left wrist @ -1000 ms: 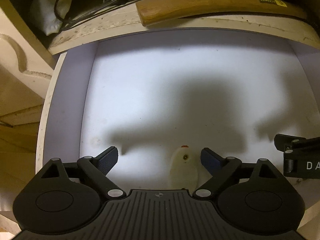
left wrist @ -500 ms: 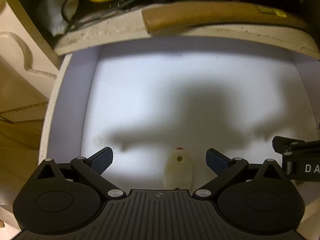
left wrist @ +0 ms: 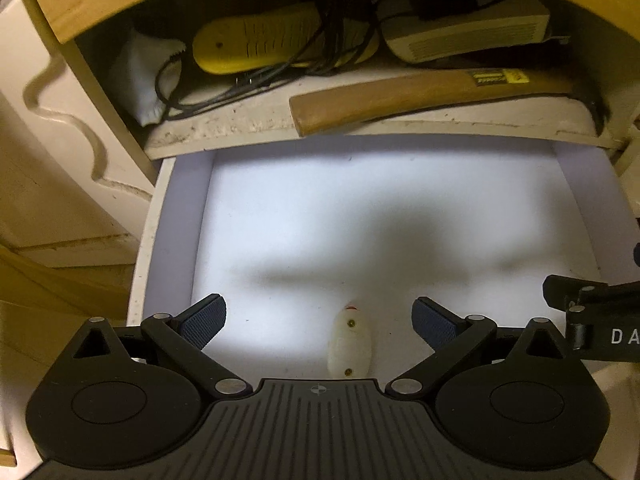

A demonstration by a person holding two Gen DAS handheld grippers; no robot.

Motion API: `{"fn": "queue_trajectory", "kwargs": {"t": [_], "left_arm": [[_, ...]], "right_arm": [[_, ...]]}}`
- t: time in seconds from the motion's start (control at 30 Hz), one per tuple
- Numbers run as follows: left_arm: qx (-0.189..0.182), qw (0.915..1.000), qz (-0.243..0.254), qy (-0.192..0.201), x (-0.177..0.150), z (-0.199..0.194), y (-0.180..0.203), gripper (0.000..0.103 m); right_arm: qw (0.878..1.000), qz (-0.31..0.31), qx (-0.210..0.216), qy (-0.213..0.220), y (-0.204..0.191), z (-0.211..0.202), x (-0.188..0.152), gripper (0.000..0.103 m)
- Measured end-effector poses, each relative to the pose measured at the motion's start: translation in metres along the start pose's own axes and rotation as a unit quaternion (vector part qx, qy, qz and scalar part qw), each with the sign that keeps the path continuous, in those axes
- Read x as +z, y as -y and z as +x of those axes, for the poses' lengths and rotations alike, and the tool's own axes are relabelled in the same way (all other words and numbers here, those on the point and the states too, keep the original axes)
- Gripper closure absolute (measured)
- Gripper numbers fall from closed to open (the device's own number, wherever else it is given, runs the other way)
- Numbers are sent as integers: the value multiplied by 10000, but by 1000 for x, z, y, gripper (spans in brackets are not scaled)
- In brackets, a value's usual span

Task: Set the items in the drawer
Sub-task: 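Raise and back both tools away from the drawer interior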

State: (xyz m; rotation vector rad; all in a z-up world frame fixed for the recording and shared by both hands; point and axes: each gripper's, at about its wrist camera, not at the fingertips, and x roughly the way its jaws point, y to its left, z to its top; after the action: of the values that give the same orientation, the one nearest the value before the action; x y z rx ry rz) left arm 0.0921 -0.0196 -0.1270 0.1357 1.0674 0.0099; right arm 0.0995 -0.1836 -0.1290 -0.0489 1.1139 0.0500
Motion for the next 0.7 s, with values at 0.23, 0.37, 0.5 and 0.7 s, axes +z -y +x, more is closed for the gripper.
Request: {"fn": "queue_trajectory", "kwargs": {"t": [0.23,0.37,0.5,0.7], "left_arm": [[-78,9993,-5,362,-4,-39,-2,1],[-68,9984,0,565,-5,-58,-3,1],[-122,9971,-98,744,-6,-76,-8,1],[-197,9950,-191,961,-11,-102,-14,1]], "right_arm": [[9994,111,98,318,3,-32,-4,0],[9984,193,143,503,6,-52,-8,0],[9974,245,176,652,9,-67,-14,0],[9953,273,218,900,11,-91,-22,0]]}}
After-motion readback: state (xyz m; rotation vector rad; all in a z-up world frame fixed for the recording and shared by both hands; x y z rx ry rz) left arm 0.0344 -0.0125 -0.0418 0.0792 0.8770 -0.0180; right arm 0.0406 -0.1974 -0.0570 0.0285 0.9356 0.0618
